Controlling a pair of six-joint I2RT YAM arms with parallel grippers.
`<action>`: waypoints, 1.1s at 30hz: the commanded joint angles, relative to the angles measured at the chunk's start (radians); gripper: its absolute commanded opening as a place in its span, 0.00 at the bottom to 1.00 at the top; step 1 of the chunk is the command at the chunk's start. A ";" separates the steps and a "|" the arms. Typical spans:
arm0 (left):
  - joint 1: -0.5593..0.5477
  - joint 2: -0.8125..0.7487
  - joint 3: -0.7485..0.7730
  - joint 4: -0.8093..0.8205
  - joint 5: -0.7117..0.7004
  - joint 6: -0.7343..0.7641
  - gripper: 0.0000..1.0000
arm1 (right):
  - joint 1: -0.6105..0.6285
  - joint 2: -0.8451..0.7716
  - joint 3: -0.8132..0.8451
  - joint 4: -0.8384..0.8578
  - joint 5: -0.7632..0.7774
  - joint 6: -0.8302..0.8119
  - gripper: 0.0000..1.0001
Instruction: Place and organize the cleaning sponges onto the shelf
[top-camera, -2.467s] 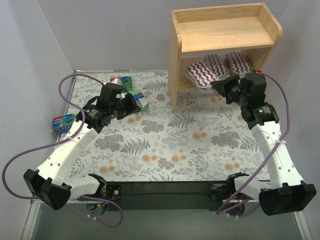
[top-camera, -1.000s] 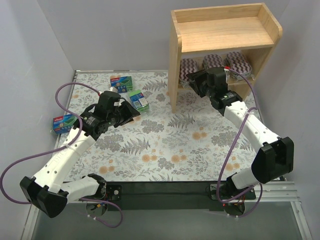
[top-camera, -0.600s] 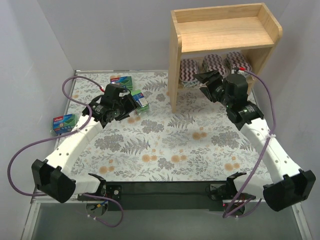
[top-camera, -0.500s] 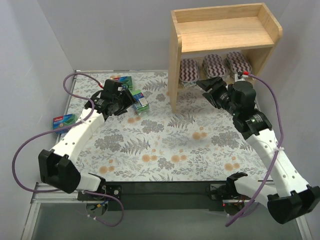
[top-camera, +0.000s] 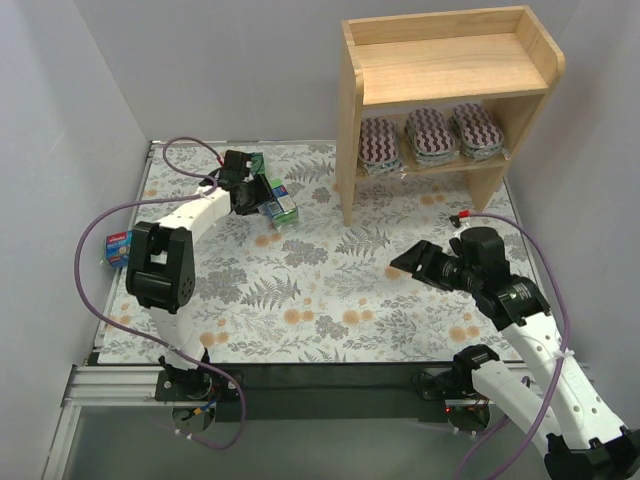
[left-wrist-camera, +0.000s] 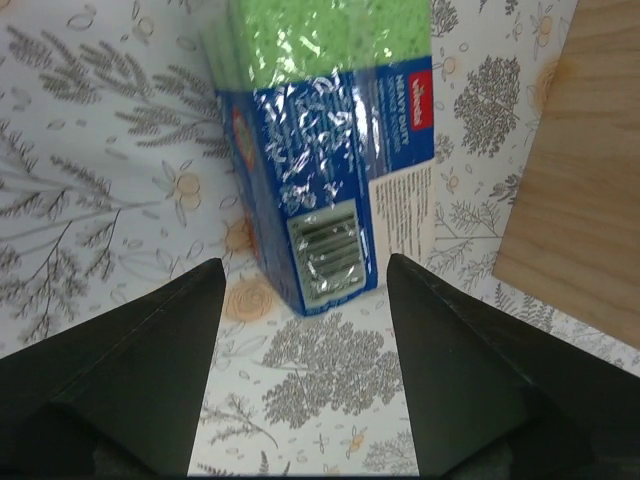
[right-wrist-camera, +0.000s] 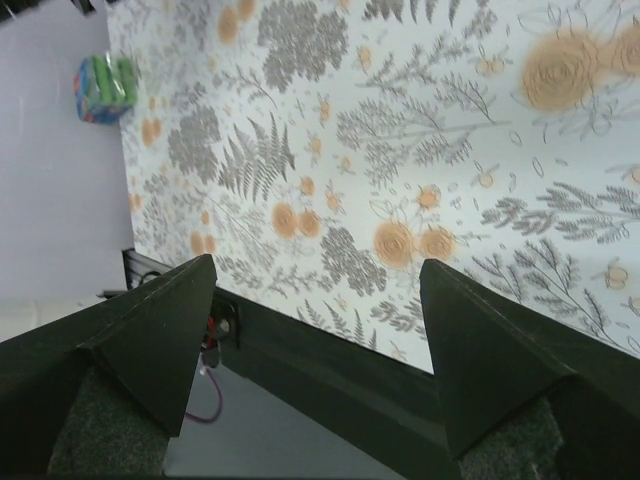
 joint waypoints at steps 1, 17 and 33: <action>0.012 0.036 0.077 0.103 0.020 0.069 0.60 | -0.002 -0.081 -0.070 -0.079 -0.052 -0.073 0.76; 0.005 0.138 -0.006 0.175 0.050 0.071 0.34 | -0.002 -0.161 -0.137 -0.161 -0.077 -0.098 0.76; -0.466 -0.299 -0.492 0.181 0.008 -0.625 0.28 | -0.003 -0.018 -0.206 0.009 -0.095 -0.038 0.77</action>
